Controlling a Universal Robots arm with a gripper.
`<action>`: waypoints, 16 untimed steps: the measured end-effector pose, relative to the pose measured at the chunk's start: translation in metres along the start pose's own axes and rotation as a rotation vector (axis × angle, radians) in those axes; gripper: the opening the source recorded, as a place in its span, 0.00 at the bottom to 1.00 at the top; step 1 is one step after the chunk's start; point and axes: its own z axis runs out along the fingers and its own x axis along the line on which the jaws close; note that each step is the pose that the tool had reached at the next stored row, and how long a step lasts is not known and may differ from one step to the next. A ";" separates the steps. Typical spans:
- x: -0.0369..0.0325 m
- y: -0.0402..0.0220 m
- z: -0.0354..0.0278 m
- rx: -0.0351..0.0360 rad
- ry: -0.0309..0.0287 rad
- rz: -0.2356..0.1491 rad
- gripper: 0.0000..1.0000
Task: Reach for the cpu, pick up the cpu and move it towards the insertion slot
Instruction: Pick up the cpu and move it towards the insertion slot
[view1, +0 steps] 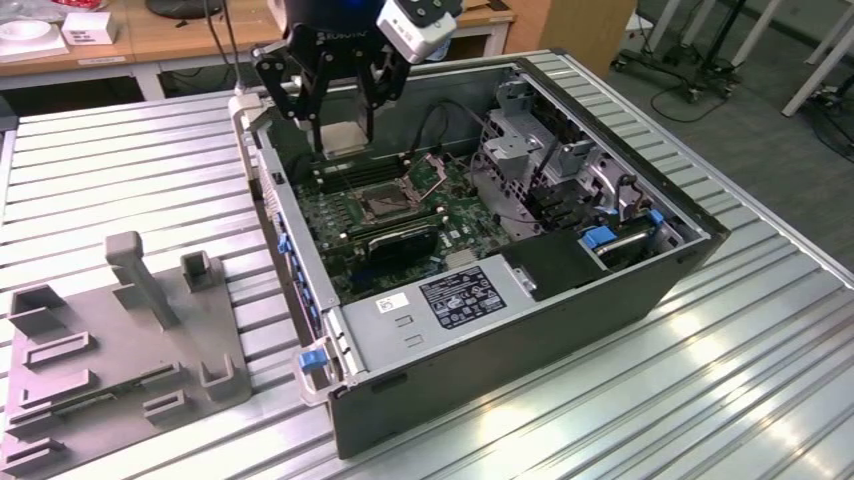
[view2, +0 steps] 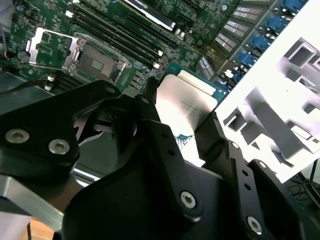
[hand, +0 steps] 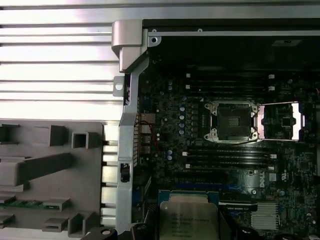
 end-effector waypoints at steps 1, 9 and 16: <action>-0.0012 0.0001 0.0002 0.0001 -0.0003 0.000 0.55; -0.0110 0.0003 0.0021 0.0002 -0.0031 0.000 0.55; -0.0237 0.0001 0.0053 0.0001 -0.0035 0.000 0.55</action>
